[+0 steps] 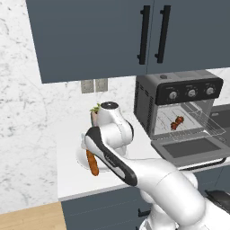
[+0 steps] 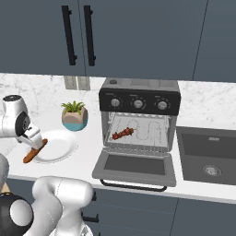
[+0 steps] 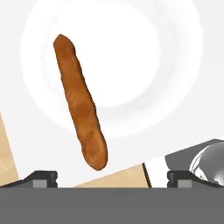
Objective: Pick up the kebab skewer and baguette bread, and place them inside the toaster oven. Close the toaster oven door and start by setting the timer.
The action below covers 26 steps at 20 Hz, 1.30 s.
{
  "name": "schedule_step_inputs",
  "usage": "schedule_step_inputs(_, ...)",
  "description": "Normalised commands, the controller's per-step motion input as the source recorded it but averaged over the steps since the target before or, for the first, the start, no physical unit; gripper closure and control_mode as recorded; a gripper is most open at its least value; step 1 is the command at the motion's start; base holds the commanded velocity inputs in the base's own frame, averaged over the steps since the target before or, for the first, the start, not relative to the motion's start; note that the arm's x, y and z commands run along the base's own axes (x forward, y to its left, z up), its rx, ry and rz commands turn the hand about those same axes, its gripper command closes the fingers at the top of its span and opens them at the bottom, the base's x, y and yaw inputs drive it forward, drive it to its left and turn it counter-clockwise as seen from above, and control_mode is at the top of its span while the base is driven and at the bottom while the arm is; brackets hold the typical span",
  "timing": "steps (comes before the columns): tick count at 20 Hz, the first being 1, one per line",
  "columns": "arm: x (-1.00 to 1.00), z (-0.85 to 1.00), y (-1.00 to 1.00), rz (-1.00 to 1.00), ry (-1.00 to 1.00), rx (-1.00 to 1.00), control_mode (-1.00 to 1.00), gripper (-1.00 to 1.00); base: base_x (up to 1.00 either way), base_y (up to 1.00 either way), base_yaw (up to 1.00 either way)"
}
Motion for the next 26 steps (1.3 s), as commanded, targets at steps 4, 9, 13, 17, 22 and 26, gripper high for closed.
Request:
schedule_step_inputs(4, 0.59, -0.30, 0.09, 0.01, 0.14, 0.00, -1.00, -1.00, 0.00, 0.00, 0.00)
schedule_step_inputs(9, 0.59, -0.64, 0.33, 0.00, 0.01, -0.04, -1.00, -1.00, 0.00, 0.00, 0.00)
schedule_step_inputs(13, 0.32, -0.41, 0.15, 0.00, -0.03, -0.05, -1.00, -1.00, 0.00, 0.00, 0.00)
schedule_step_inputs(17, 0.27, -0.28, 0.01, 0.00, -0.06, -0.03, -1.00, -1.00, 0.00, 0.00, 0.00)
schedule_step_inputs(22, 0.32, -0.21, 0.00, 0.00, 0.00, 0.00, -1.00, -1.00, 0.00, 0.00, 0.00)
schedule_step_inputs(26, 0.14, -0.23, 0.00, 0.00, 0.00, 0.00, -1.00, -1.00, 0.00, 0.00, 0.00)
